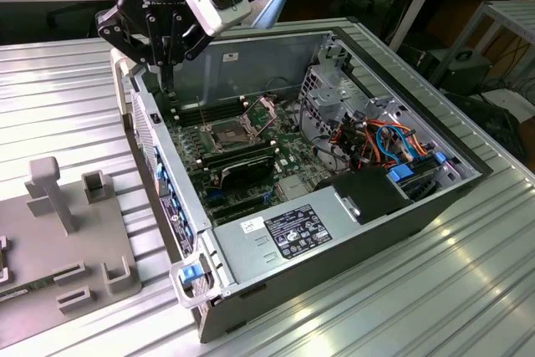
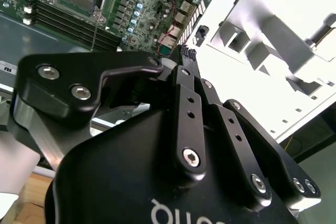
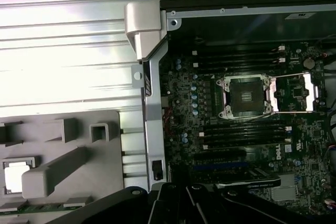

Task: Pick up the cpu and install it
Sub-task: 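Reach for the cpu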

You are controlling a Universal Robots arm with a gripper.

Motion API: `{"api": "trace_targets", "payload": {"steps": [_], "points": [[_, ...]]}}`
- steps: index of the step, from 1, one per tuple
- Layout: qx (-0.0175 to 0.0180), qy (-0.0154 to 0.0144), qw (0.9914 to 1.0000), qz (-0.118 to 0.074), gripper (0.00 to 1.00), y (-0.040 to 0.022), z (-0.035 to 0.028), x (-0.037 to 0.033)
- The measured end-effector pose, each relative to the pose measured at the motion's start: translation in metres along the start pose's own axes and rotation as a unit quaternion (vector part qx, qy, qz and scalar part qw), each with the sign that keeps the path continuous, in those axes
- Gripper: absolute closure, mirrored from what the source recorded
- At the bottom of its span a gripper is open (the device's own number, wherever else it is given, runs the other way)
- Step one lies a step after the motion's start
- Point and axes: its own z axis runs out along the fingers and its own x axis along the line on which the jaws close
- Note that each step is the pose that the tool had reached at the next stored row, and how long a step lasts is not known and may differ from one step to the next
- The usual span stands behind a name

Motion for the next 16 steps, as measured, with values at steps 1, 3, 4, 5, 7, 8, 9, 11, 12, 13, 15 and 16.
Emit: {"api": "trace_targets", "payload": {"steps": [1, 3, 4, 5, 7, 8, 9, 11, 12, 13, 15, 16], "points": [[0.0000, 0.0000, 1.00000, 0.000, 0.89, -0.0001, 0.0000, 0.0009], [0.0000, 0.0000, 1.00000, 0.000, 0.89, -0.0002, -0.0001, 0.0026], [0.0000, 0.0000, 1.00000, 0.000, 0.89, -0.0002, -0.0001, 0.0033], [0.0000, 0.0000, 1.00000, 0.000, 0.89, -0.0002, -0.0001, 0.0034], [0.0000, 0.0000, 1.00000, 0.000, 0.89, -0.0003, -0.0001, 0.0035], [0.0000, 0.0000, 1.00000, 0.000, 0.89, -0.0003, -0.0001, 0.0035], [0.0000, 0.0000, 1.00000, 0.000, 0.89, -0.0003, -0.0001, 0.0035], [0.0000, 0.0000, 1.00000, 0.000, 0.89, -0.0003, -0.0001, 0.0037], [0.0000, 0.0000, 1.00000, 0.000, 0.89, -0.0003, -0.0001, 0.0041], [0.0000, 0.0000, 1.00000, 0.000, 0.89, -0.0004, -0.0002, 0.0050], [0.0000, 0.0000, 1.00000, 0.000, 0.89, -0.0006, -0.0002, 0.0078], [0.0000, 0.0000, 1.00000, 0.000, 0.89, -0.0007, -0.0002, 0.0090]]}}
